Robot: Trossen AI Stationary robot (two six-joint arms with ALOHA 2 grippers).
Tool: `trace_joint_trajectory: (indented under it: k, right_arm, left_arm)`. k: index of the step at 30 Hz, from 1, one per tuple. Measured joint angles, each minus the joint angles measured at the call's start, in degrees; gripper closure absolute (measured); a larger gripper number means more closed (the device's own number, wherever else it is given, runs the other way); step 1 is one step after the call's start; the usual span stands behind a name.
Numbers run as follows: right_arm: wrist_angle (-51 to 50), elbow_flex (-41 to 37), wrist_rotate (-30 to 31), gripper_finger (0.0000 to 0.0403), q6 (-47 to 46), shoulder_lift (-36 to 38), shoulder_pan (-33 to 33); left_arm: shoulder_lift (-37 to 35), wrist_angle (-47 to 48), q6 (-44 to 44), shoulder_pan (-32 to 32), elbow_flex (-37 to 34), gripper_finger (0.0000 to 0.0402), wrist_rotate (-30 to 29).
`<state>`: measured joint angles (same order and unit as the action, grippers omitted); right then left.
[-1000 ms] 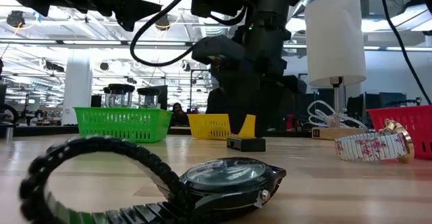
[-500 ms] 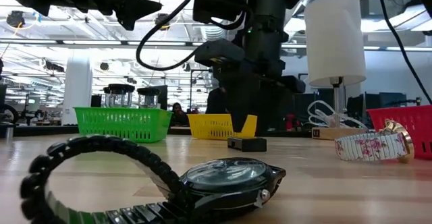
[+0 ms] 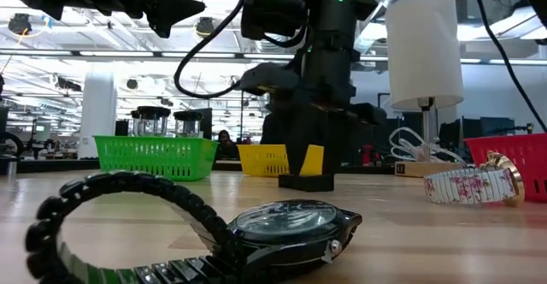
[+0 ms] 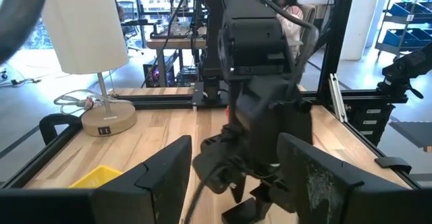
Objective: Pick & Place Office items
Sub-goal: Put the black digital clock into the red basket
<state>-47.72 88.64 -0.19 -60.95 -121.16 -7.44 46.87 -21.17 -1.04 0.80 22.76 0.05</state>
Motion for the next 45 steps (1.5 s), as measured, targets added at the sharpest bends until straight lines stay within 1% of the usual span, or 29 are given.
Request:
trace_joint_trajectory:
  k: [6,10,12,25,34,42,45]
  right_arm:
    - [1.2,0.0,0.5,0.0186,2.4,0.0,0.5]
    - [3.0,0.0,3.7,0.0186,2.4,0.0,0.4]
    - [2.9,0.0,4.2,0.0186,2.4,0.0,0.4]
    - [2.7,0.0,4.4,0.0186,2.9,0.0,-0.4]
    - [3.4,-3.1,4.2,0.0186,3.0,0.0,-0.8]
    - [4.2,-3.5,4.6,0.0186,3.1,0.0,-0.7]
    - [4.2,-3.6,4.5,0.0186,7.5,0.0,-0.5]
  left_arm:
    - [0.0,-0.3,0.0,0.0,0.0,0.0186,0.0]
    - [0.0,-0.3,0.0,0.0,0.0,0.0187,0.0]
    - [0.0,-0.4,0.0,0.0,0.0,0.0188,0.0]
    - [0.0,-0.4,0.0,0.0,0.0,0.0188,0.1]
    - [0.0,-0.4,0.0,0.0,0.0,0.0188,0.0]
    - [0.0,-0.4,0.0,0.0,0.0,0.0189,0.0]
    - [0.0,-0.4,0.0,0.0,0.0,0.0189,0.0]
